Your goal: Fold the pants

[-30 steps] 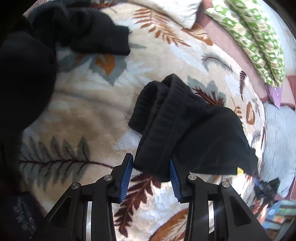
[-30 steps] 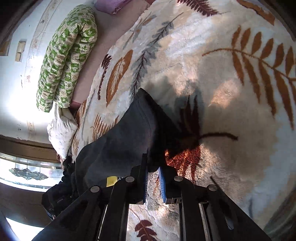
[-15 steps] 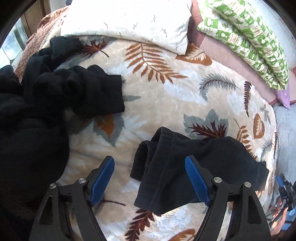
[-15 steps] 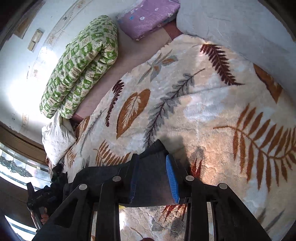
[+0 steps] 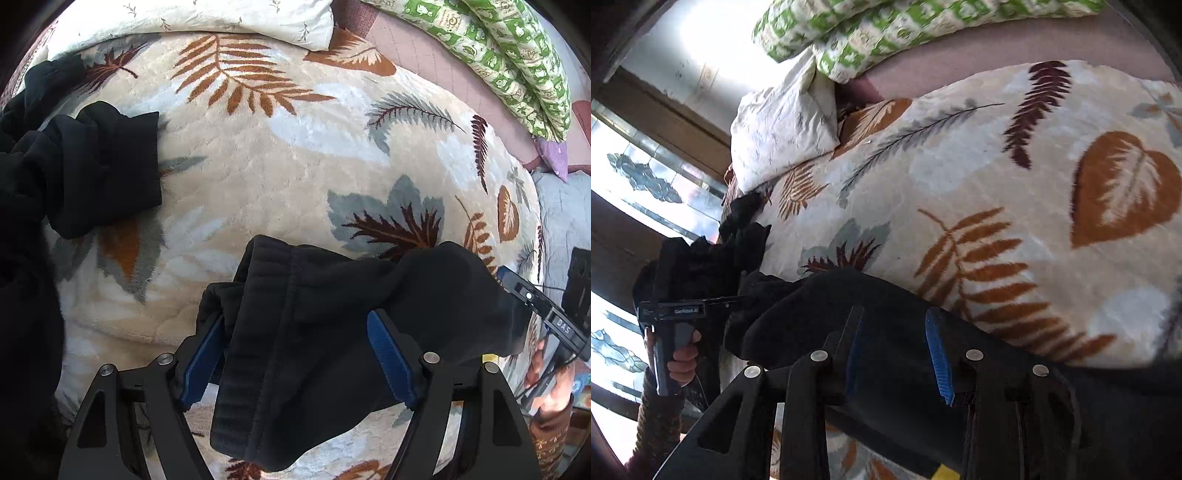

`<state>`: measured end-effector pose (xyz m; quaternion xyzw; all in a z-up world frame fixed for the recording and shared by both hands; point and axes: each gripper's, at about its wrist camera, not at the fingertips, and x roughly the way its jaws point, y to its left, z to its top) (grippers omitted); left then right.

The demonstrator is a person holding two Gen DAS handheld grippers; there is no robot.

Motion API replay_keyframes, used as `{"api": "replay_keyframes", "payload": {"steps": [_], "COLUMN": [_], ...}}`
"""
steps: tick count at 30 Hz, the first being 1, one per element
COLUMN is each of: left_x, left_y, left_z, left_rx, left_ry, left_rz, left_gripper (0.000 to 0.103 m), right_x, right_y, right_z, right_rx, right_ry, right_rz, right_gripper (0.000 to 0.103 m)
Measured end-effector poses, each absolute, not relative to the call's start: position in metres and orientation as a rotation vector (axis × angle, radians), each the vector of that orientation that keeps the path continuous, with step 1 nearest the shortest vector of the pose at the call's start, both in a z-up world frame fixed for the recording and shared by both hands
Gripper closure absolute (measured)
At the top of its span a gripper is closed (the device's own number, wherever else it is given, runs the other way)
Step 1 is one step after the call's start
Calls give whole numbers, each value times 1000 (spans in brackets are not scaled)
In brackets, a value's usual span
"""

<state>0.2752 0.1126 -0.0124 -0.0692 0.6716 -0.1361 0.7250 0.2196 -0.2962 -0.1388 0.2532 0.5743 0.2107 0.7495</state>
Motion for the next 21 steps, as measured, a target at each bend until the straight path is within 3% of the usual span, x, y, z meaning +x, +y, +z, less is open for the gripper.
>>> {"api": "replay_keyframes", "payload": {"steps": [1,2,3,9,10,11,16,21], "left_x": [275,274,272,258,254,250,223,238], "left_y": [113,115,119,143,144,145,154,158], "left_z": [-13,-14,-15,-14,-13,-10,9,-14], "left_rx": [-150,-158,-176,-279,-272,-265,-198,-237], "left_ry": [1475,1468,1462,1396,1383,1374,1270,1365], "left_rz": [-314,-316,-311,-277,-272,-263,-177,-124], "left_gripper": [44,62,71,75,75,76,76,73], "right_x": [226,231,235,239,237,234,209,212], "right_y": [-285,-277,-270,-254,-251,-249,-239,-238], "right_z": [-144,-148,-152,-167,-166,-164,-141,-153], "right_rx": [522,491,471,369,337,307,276,264], "right_ry": [1272,1287,1298,1347,1344,1345,1319,1375], "right_rz": [472,474,485,547,564,583,724,604], "right_gripper": [67,67,67,72,83,102,103,102]}}
